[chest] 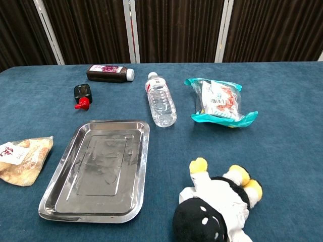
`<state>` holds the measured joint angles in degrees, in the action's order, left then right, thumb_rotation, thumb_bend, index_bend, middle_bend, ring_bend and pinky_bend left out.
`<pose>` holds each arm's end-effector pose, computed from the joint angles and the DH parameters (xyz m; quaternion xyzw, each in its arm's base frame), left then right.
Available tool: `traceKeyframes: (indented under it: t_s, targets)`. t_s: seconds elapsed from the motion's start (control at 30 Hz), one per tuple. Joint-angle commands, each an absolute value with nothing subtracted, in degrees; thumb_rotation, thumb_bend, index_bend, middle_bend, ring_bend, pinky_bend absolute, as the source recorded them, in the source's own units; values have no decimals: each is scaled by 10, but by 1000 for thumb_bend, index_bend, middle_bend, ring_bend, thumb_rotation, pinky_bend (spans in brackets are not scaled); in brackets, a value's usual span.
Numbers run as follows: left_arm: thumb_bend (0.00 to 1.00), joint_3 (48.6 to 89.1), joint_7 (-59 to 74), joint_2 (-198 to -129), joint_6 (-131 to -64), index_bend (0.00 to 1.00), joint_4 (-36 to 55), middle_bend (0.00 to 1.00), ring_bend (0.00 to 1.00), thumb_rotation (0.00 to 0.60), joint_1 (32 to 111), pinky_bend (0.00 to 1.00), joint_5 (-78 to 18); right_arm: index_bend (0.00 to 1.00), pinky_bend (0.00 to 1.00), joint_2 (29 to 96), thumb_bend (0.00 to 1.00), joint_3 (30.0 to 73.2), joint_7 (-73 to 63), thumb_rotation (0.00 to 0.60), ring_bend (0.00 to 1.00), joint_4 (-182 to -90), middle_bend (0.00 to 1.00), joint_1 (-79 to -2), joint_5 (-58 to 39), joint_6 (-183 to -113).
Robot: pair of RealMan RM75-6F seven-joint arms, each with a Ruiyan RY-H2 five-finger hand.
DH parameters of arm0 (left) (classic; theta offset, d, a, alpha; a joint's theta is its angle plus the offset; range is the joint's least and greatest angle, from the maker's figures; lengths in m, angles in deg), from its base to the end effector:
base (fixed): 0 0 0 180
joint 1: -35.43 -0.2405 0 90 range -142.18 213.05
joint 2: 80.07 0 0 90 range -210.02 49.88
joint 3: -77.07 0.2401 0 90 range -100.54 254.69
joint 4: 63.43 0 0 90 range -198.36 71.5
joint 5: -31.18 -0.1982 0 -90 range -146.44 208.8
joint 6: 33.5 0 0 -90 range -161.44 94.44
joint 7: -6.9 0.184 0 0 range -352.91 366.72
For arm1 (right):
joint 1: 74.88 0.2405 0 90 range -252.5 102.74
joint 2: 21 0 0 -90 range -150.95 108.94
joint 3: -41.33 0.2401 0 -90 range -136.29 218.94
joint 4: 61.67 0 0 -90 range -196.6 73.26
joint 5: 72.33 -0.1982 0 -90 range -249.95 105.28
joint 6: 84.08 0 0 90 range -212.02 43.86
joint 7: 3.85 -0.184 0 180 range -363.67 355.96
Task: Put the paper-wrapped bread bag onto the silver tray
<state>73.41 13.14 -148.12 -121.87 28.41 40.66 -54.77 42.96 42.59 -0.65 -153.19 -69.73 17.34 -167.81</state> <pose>-0.2812 0.2227 0.1549 -0.5896 -0.3521 -0.3967 0.6091 -0.2874 -0.2143 0.1514 0.6375 -0.3637 0.3650 0.5728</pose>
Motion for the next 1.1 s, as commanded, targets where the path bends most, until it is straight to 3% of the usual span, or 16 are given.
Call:
traceKeyframes:
  t_s: [0.03, 0.27, 0.6, 0.73, 1.1]
  targets:
    - [0, 734, 132, -1481, -1217, 0, 284, 0, 0, 600, 407, 0, -547, 0, 137, 429, 303, 426, -7, 600, 0, -1532, 0, -697, 173, -1678]
    - [0, 740, 141, -1478, -1195, 0, 287, 0, 0, 600, 413, 0, -543, 0, 137, 428, 303, 426, -7, 600, 0, -1535, 0, -699, 172, -1680]
    - [0, 758, 239, -1451, -1027, 0, 345, 0, 0, 600, 468, 78, -451, 0, 137, 428, 303, 425, -3, 600, 0, -1538, 0, -700, 174, -1682]
    - [3, 762, 322, -1477, -968, 4, 338, 0, 0, 600, 504, 96, -410, 0, 137, 427, 303, 425, -7, 600, 0, -1537, 0, -700, 174, -1683]
    - [33, 755, 412, -1558, -934, 48, 308, 8, 3, 600, 550, 121, -344, 0, 137, 425, 302, 426, -14, 600, 0, -1537, 0, -701, 175, -1685]
